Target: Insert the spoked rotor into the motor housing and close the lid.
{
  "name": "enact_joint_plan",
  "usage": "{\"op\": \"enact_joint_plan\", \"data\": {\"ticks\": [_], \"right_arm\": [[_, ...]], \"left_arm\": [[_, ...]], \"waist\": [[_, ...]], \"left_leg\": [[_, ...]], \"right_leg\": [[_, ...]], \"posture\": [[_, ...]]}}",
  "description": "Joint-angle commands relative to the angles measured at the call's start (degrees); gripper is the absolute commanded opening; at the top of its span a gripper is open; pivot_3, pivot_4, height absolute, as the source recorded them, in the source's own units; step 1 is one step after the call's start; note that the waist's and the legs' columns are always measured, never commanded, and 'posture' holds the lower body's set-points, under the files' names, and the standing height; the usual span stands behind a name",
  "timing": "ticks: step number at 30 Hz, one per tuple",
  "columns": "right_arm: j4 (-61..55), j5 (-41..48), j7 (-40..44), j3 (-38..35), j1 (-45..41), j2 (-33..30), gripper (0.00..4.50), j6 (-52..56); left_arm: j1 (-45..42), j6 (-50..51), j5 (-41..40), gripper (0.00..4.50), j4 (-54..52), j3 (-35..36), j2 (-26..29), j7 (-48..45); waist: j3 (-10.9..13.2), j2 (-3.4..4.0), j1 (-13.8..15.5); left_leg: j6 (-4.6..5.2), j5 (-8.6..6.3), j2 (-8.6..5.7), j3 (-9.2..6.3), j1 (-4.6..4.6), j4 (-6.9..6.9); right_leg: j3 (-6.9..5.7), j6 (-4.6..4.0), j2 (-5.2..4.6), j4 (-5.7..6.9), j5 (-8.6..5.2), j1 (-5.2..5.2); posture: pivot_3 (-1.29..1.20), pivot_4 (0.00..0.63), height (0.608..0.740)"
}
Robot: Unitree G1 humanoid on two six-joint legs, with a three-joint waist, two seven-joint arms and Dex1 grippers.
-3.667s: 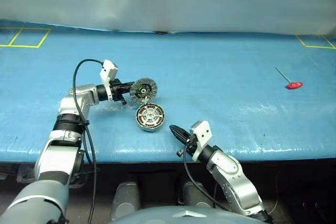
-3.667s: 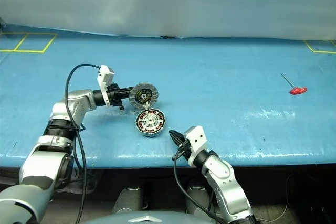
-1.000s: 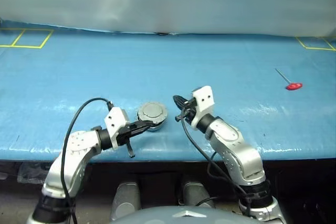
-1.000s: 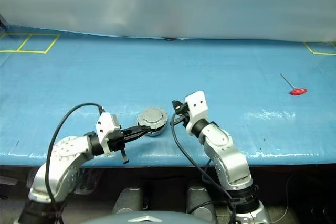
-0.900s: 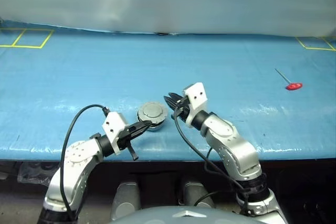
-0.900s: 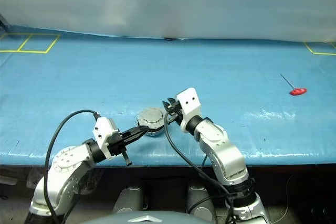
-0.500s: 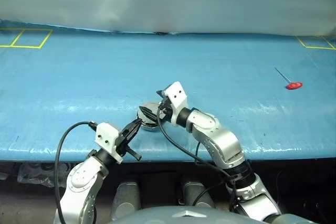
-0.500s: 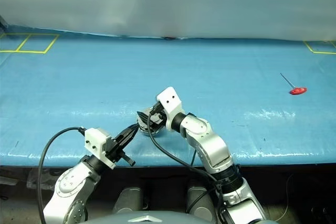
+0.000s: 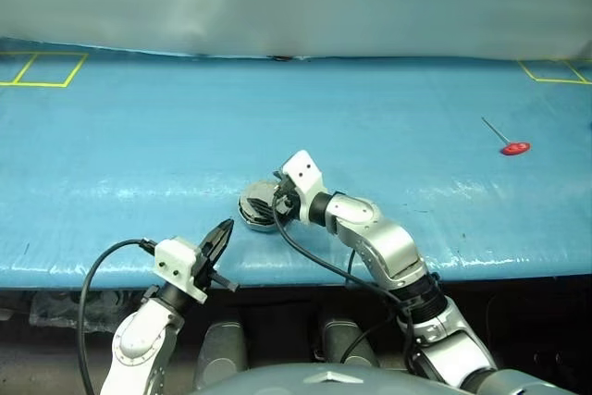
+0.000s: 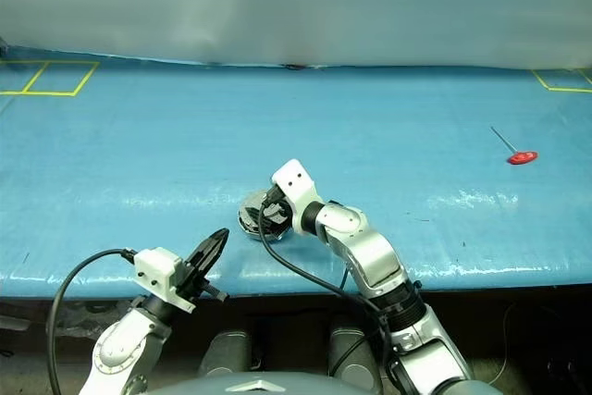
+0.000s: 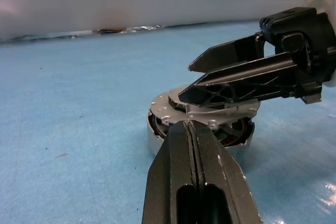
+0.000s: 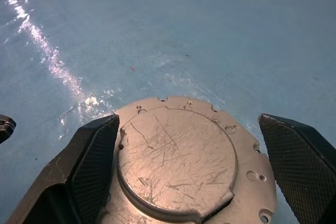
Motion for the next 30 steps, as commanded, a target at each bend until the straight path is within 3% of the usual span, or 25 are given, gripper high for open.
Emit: {"op": "enact_joint_plan", "data": {"ticks": [1,9,12,15,30], "right_arm": [[-1.0,-0.5,0.4,1.2,-0.4,0.2,4.47,1.0],[-1.3,-2.0,0.6,3.9,0.9,0.8,4.47,0.8],[-2.2,-2.2,0.6,4.4,1.0,1.3,3.91,1.0],[-3.3,-2.8,0.2,5.0,0.7,1.9,3.03,1.4],[-3.0,-6.2,-0.2,6.7,-0.5,1.9,3.03,-0.1]], "left_arm": [[0.1,-3.3,-0.1,0.00,0.3,-0.2,-0.9,0.9],[0.3,-5.6,-0.3,0.00,3.6,-0.5,-1.6,1.6],[0.6,-4.8,0.1,0.00,3.6,-0.4,-1.0,1.6],[1.2,-4.7,-0.5,0.00,4.0,0.0,-1.3,1.9],[1.3,-5.0,-1.1,0.00,4.2,0.0,-0.7,1.5]], "waist": [[0.0,0.00,0.0],[0.0,-0.01,-0.3],[0.0,-0.01,-0.3],[0.0,0.00,-0.6],[0.0,0.00,-0.7]], "left_leg": [[0.00,0.00,0.00,0.01,-0.01,-0.01],[0.00,0.00,0.01,0.02,0.03,-0.05],[-0.02,-0.01,0.01,0.01,0.05,-0.05],[-0.05,-0.03,0.02,-0.01,0.03,-0.07],[-0.07,-0.05,0.02,0.00,-0.03,-0.15]], "right_leg": [[0.00,0.00,0.00,0.00,0.00,-0.01],[0.00,0.11,-0.01,-0.02,-0.08,-0.03],[0.00,0.11,-0.01,-0.01,-0.09,-0.03],[0.01,0.11,-0.02,-0.02,-0.09,-0.05],[-0.01,0.02,-0.02,-0.02,-0.13,-0.15]], "posture": [[0.00,0.150,0.740],[0.00,0.150,0.740],[0.00,0.150,0.740],[0.00,0.150,0.740],[0.00,0.150,0.740]]}}
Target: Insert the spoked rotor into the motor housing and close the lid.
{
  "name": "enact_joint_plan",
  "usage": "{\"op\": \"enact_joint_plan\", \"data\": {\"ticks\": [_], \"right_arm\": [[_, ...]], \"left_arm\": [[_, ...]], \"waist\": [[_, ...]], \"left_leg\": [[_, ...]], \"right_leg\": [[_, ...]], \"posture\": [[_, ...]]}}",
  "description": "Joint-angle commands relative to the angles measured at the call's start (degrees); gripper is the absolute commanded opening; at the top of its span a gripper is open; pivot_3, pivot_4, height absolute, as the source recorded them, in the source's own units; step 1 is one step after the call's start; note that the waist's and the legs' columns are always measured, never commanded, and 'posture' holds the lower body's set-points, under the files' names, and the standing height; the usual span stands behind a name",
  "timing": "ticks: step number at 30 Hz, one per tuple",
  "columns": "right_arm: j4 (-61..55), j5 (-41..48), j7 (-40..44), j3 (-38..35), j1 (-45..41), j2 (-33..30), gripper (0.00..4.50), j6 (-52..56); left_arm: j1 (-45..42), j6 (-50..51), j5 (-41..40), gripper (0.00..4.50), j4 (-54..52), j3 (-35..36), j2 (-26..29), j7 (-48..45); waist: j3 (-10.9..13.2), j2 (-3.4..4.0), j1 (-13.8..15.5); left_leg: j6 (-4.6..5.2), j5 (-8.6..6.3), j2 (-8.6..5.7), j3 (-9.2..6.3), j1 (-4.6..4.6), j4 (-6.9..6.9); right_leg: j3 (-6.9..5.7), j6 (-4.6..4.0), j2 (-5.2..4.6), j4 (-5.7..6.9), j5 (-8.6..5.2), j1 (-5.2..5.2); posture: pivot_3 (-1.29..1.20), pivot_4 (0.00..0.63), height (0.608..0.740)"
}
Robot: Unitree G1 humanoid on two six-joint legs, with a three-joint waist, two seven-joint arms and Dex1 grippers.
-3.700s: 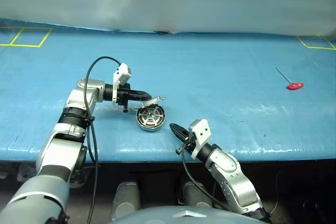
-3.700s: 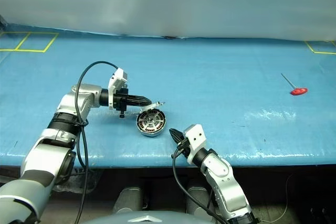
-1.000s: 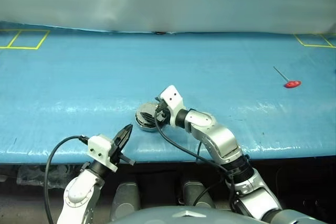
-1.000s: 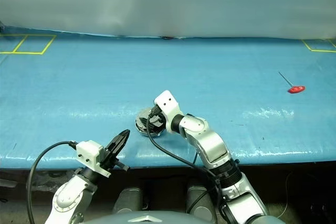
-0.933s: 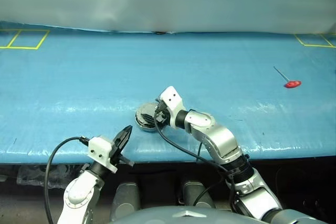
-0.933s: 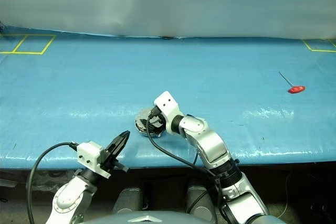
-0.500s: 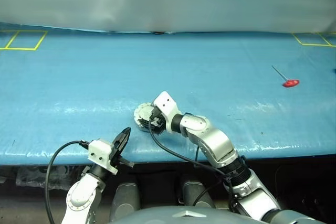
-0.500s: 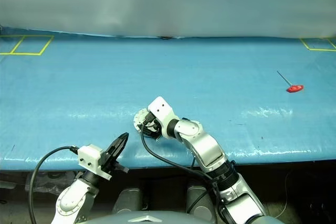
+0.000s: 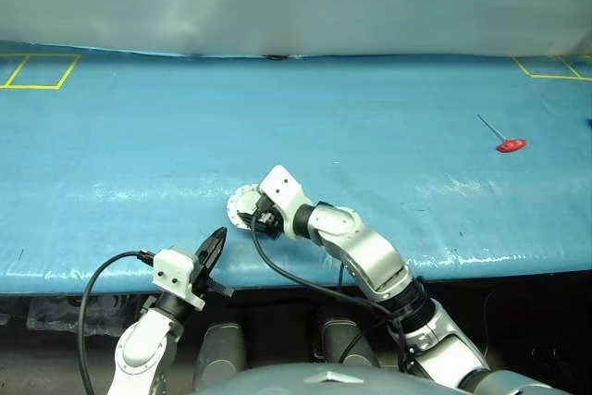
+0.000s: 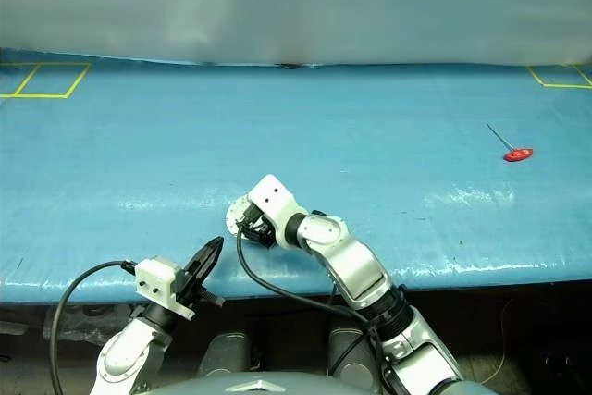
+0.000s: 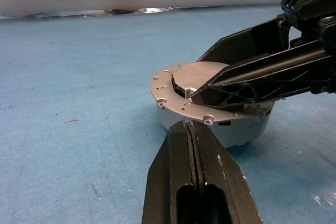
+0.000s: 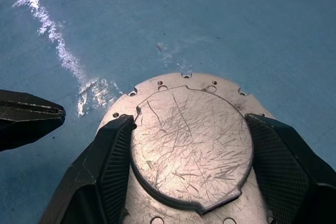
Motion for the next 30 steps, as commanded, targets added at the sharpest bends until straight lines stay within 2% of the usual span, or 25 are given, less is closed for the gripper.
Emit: {"op": "enact_joint_plan", "data": {"ticks": [1,17,30], "right_arm": [[-1.1,-0.5,1.0,-0.1,-1.3,-0.3,3.03,-1.9],[1.4,-1.8,5.5,-0.6,-6.7,-2.7,3.03,-4.1],[5.0,-2.3,5.8,0.0,-4.2,-1.6,3.03,-6.3]], "left_arm": [[-0.1,-0.7,-1.0,0.00,-1.0,-0.2,0.2,-0.4],[-0.7,0.1,-0.5,0.00,-0.8,-0.6,0.1,-0.4],[-1.0,1.0,-0.5,0.00,-0.4,-1.1,0.3,-0.8]], "waist": [[0.0,0.00,0.0],[0.0,-0.02,0.1],[0.0,-0.02,0.0]], "left_leg": [[0.00,0.00,0.00,-0.01,0.00,0.00],[0.07,0.05,-0.02,0.06,-0.71,0.09],[0.07,0.05,0.00,0.05,-0.68,0.13]], "right_leg": [[0.00,0.00,0.00,0.00,0.00,0.00],[0.01,-0.20,0.08,0.08,0.20,-0.37],[0.01,-0.16,0.11,0.10,0.20,-0.35]], "posture": [[0.00,0.150,0.740],[0.00,0.150,0.740],[0.00,0.150,0.740]]}}
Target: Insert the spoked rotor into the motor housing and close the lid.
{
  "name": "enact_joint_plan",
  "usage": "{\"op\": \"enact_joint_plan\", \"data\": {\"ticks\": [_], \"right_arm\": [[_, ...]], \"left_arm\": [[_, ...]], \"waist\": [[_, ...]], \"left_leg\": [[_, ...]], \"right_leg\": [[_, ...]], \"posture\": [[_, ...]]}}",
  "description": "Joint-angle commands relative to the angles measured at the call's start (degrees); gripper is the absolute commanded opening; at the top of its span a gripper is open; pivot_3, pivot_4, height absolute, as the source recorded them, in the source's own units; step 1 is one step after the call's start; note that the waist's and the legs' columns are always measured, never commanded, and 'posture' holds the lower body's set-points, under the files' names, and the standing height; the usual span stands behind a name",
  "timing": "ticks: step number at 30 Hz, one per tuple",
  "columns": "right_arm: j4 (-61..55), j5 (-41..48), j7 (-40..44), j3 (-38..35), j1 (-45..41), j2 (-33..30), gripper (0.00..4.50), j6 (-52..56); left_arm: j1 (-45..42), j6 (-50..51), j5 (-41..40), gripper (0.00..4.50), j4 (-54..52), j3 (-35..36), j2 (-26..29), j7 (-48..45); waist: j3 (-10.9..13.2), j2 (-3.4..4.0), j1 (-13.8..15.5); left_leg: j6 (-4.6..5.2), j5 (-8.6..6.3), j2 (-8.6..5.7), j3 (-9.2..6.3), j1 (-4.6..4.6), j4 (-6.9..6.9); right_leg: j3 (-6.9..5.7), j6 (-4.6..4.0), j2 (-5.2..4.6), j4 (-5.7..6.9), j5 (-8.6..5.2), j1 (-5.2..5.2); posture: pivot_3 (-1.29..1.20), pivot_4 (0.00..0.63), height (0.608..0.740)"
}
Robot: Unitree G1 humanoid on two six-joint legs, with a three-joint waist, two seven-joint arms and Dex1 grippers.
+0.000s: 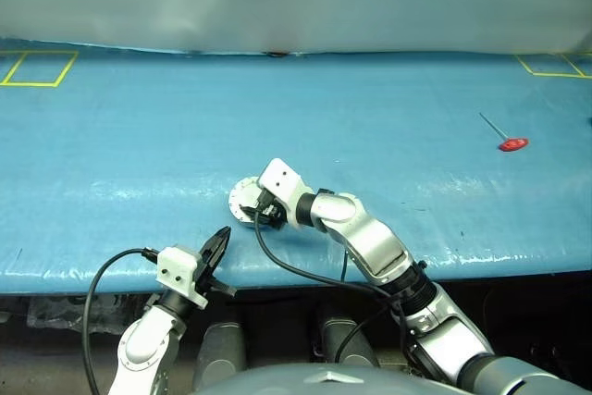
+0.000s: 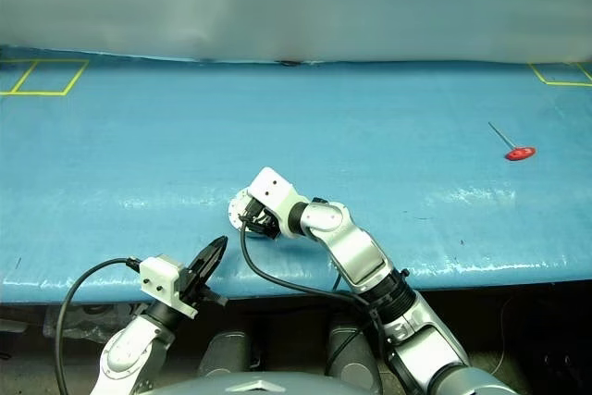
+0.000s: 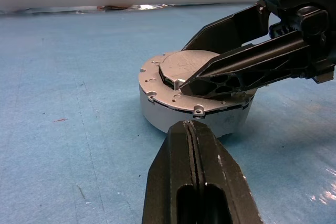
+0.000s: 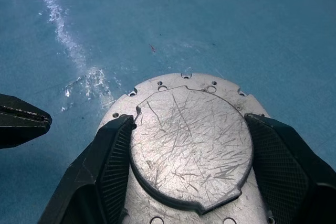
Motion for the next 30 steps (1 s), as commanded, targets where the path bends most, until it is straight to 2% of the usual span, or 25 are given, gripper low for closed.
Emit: {"op": "enact_joint_plan", "data": {"ticks": [1,10,18,30], "right_arm": [[0.2,-0.5,0.6,0.4,0.3,0.0,3.03,-2.2],[5.7,-1.3,3.3,-0.5,-3.0,-1.1,3.03,-7.0],[8.4,-0.6,7.0,-0.8,-5.6,-1.7,3.03,-6.1],[9.7,-1.5,8.4,-0.3,-6.4,-1.9,3.03,-6.9]], "left_arm": [[-0.1,-0.2,-0.5,0.00,-0.4,-0.5,0.2,-0.1],[-0.8,0.0,-0.5,0.00,0.0,-0.8,0.1,-0.1],[-0.9,0.6,-0.5,0.00,-0.1,-1.3,0.3,-0.3],[-0.9,0.8,-0.5,0.00,-0.1,-1.8,0.2,-0.2]], "waist": [[0.0,0.00,0.0],[0.0,0.00,0.0],[0.0,0.02,0.0],[0.0,0.02,0.0]], "left_leg": [[0.00,0.00,0.00,0.00,0.01,0.00],[0.00,0.01,0.01,-0.01,0.14,0.08],[-0.04,-0.02,0.03,0.01,0.77,0.06],[-0.03,-0.02,0.01,0.06,0.75,-0.04]], "right_leg": [[0.00,0.00,0.00,0.01,0.00,0.01],[0.00,0.04,0.01,0.06,0.00,0.13],[0.00,0.23,-0.04,0.01,-0.14,0.47],[0.00,-0.06,-0.06,-0.02,-0.02,0.47]], "posture": [[0.00,0.150,0.740],[0.00,0.150,0.740],[0.00,0.150,0.740],[0.00,0.150,0.740]]}}
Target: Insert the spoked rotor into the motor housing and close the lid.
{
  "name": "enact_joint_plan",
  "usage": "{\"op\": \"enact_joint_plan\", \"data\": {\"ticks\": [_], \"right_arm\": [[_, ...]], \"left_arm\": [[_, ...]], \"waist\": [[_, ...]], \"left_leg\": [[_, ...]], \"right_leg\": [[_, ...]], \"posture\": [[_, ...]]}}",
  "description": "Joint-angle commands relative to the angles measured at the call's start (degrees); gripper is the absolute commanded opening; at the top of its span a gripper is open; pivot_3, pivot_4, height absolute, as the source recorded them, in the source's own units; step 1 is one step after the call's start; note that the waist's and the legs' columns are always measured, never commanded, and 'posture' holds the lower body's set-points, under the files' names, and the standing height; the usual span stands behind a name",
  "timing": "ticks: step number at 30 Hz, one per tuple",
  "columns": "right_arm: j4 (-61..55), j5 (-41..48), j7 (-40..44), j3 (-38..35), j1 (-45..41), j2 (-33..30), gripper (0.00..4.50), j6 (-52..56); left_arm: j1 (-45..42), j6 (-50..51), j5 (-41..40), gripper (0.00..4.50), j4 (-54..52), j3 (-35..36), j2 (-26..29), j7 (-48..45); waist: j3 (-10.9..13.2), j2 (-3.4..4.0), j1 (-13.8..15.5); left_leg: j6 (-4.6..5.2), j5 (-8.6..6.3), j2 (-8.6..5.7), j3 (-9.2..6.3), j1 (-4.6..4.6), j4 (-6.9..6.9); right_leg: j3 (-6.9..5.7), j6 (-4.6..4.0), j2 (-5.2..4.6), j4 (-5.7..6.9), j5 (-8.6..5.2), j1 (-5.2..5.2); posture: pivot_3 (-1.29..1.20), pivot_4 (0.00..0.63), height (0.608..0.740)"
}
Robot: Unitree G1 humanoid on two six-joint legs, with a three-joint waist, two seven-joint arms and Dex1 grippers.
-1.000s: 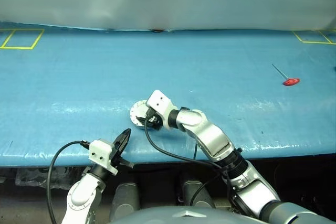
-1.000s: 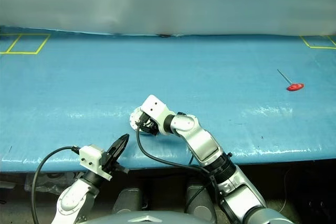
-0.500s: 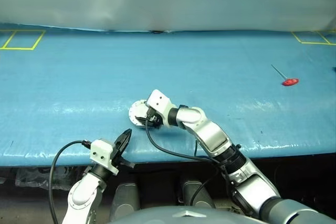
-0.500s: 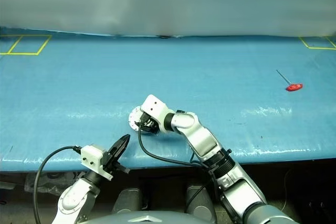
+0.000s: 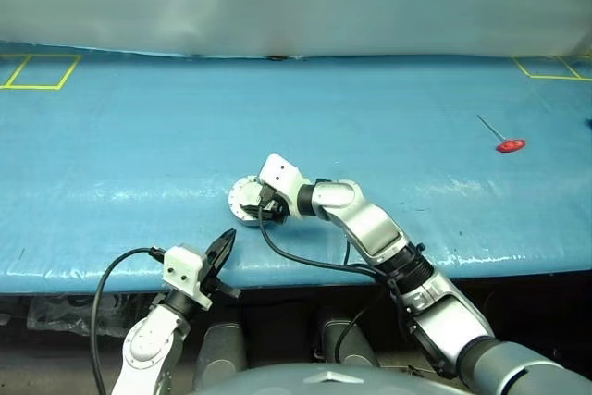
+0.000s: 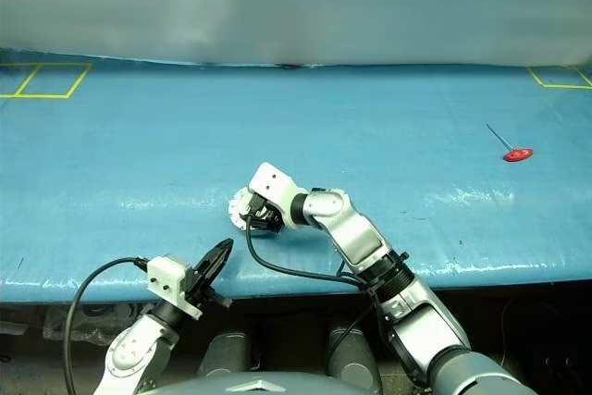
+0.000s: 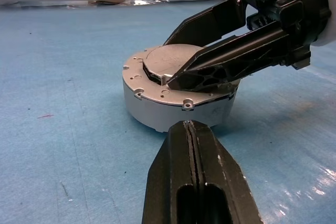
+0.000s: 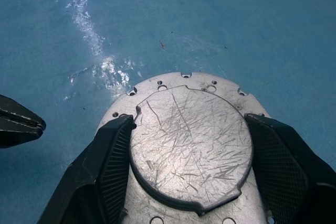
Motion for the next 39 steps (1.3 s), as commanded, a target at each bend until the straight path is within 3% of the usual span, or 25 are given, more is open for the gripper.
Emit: {"op": "enact_joint_plan", "data": {"ticks": [1,15,26,32,39], "right_arm": [[0.7,-0.9,0.5,0.1,-0.2,0.0,3.03,-1.8],[6.1,-1.0,1.4,-1.3,-0.1,1.4,3.03,-4.7],[5.6,-1.5,1.1,-1.6,0.3,1.6,3.03,-4.2],[5.4,-1.6,0.8,-1.4,0.8,1.7,3.03,-4.3],[4.6,-1.8,0.8,-1.4,1.5,1.6,3.03,-4.0]], "left_arm": [[-0.2,-0.3,-0.5,0.00,-0.7,-0.5,0.1,-0.2],[-1.3,2.0,-1.4,0.00,-2.0,0.2,0.3,0.8],[-16.9,26.1,-13.9,0.00,-5.3,11.3,6.8,3.4],[-28.0,46.8,-24.5,0.00,-3.7,12.6,12.1,1.6],[-36.8,55.9,-27.5,0.00,3.3,11.8,15.1,-2.0]], "waist": [[0.0,0.00,0.0],[0.0,0.04,-0.1],[-0.1,0.01,-0.1],[-0.1,-0.01,0.0],[-0.1,-0.01,0.0]], "left_leg": [[0.00,0.00,0.00,0.00,0.01,0.00],[-0.01,0.00,0.04,-0.03,0.11,0.01],[0.01,0.02,0.04,-0.12,0.09,0.03],[0.02,0.03,0.05,-0.19,0.09,0.03],[0.00,0.05,0.04,-0.28,0.10,0.00]], "right_leg": [[0.00,0.01,0.00,0.00,-0.01,0.00],[-0.01,0.11,0.02,0.02,-0.06,0.01],[-0.01,0.05,0.14,0.07,0.01,0.18],[0.02,0.11,0.24,0.10,-0.01,0.28],[0.06,0.07,0.33,0.09,0.02,0.31]], "posture": [[0.00,0.150,0.740],[0.00,0.150,0.740],[0.00,0.150,0.740],[0.00,0.150,0.740],[0.00,0.150,0.740]]}}
